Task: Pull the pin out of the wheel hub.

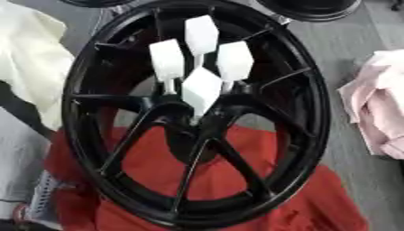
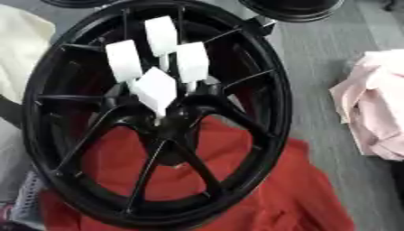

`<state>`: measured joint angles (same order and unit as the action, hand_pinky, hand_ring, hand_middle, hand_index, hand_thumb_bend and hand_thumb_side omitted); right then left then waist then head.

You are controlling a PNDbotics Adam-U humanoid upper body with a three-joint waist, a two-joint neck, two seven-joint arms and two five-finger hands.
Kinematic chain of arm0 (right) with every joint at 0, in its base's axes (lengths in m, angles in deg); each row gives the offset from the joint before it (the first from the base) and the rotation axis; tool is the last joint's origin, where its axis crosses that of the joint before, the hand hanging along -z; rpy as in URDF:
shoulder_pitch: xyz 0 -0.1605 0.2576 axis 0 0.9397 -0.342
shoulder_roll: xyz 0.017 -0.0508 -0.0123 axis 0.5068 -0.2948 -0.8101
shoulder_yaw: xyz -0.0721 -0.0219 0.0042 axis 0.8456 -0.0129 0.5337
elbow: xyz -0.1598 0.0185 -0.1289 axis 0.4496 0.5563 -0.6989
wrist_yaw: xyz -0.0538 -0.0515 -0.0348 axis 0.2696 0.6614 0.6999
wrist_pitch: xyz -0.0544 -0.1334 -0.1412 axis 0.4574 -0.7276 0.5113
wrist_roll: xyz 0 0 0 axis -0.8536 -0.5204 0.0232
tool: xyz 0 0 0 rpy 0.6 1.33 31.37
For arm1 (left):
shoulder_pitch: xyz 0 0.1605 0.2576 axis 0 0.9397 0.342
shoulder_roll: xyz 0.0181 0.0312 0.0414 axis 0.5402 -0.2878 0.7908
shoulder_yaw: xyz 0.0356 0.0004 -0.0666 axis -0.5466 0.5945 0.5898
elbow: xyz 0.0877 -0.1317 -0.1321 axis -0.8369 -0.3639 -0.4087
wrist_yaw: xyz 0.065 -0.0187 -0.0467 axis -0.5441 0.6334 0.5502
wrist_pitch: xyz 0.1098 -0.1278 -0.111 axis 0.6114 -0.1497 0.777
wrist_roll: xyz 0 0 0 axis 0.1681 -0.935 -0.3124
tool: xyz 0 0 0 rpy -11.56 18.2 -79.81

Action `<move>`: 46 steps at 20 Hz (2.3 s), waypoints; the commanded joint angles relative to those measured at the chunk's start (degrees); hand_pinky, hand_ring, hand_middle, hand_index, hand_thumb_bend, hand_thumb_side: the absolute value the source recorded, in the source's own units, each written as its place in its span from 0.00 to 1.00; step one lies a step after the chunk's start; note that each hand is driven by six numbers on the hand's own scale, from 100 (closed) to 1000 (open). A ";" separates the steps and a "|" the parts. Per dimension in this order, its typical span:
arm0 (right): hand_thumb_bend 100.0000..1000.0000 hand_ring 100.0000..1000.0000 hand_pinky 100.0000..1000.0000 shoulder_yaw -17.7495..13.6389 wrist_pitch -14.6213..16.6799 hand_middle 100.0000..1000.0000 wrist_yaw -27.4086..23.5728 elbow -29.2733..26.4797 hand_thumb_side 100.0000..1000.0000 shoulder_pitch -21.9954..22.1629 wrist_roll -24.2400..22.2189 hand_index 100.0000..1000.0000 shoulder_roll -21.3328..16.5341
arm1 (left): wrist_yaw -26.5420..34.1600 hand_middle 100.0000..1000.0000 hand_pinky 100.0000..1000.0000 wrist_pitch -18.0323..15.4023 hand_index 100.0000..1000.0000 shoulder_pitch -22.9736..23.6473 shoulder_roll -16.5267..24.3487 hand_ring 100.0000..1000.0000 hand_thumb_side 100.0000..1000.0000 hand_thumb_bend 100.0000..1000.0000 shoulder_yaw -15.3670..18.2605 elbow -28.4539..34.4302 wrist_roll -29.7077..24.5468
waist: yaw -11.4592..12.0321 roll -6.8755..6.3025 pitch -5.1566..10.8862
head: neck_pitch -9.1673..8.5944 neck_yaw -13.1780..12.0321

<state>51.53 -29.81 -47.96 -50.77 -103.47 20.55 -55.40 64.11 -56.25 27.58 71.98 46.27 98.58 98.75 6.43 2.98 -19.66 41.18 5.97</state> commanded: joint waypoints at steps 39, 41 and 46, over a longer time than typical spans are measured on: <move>0.22 0.86 0.87 17.25 3.55 0.82 -4.21 10.98 0.45 -20.59 -40.07 0.85 9.59 | 0.06 0.83 0.75 0.66 0.88 -0.68 3.65 0.82 0.87 0.47 -0.97 0.89 -1.81 | -1.04 1.05 2.82 | 2.06 0.11; 0.22 0.86 0.86 16.84 3.01 0.82 -4.36 11.21 0.44 -21.00 -40.91 0.85 9.92 | 0.08 0.83 0.75 0.67 0.88 -0.69 3.59 0.82 0.87 0.47 -1.02 0.87 -1.87 | -1.08 1.07 2.83 | 1.65 0.26; 0.23 0.85 0.86 16.63 2.18 0.82 -3.69 11.60 0.45 -21.40 -41.15 0.85 10.48 | 0.14 0.83 0.75 0.64 0.87 -0.74 3.43 0.82 0.87 0.46 -1.07 0.92 -1.94 | -1.05 1.14 2.66 | -0.41 2.85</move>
<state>69.38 -27.39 -51.79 -39.31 -123.60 -20.52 -43.99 64.20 -55.55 27.54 73.43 44.81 98.90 97.01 5.39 4.38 -18.68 41.73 8.07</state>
